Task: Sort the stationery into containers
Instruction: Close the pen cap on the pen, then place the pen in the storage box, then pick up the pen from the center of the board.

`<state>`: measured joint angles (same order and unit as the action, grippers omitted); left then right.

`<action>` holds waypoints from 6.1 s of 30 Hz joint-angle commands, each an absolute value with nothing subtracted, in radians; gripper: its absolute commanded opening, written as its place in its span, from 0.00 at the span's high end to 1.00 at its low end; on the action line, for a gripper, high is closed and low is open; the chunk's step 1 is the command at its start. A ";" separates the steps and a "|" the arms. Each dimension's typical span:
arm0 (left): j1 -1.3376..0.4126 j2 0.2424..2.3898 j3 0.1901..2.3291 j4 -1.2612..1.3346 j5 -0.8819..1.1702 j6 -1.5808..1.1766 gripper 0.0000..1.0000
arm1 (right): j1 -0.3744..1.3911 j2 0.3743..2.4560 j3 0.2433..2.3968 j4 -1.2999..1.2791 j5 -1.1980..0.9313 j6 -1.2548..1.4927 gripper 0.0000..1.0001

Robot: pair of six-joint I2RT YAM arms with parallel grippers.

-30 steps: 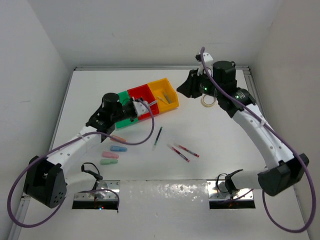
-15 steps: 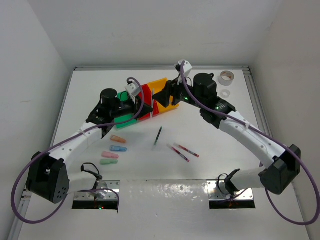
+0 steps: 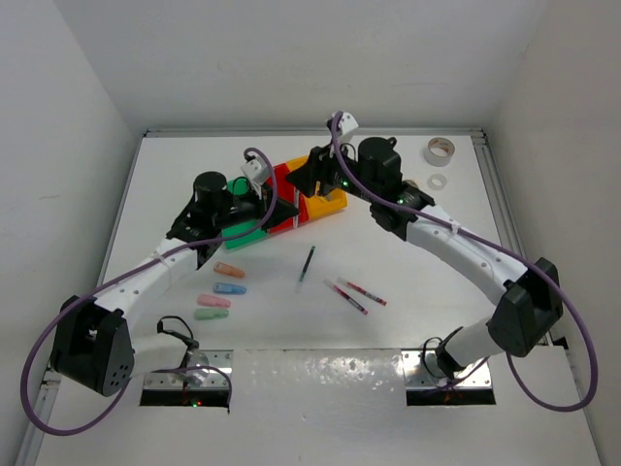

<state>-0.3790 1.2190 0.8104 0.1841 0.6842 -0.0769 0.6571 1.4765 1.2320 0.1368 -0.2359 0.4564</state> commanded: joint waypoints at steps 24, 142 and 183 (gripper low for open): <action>-0.319 1.227 0.870 0.630 0.607 -0.391 1.00 | 0.779 1.549 0.867 0.529 -0.080 0.499 1.00; -0.101 0.940 0.716 0.144 0.189 -0.063 0.91 | 0.525 2.241 1.571 0.445 0.061 0.175 0.66; -0.071 0.744 0.549 0.112 0.005 -0.120 0.90 | 0.755 1.469 0.607 -0.251 0.109 0.123 0.65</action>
<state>-0.0940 0.7746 0.5552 0.1173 0.0452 -0.1165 0.7429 1.4605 0.6117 -0.2806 0.0502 0.0952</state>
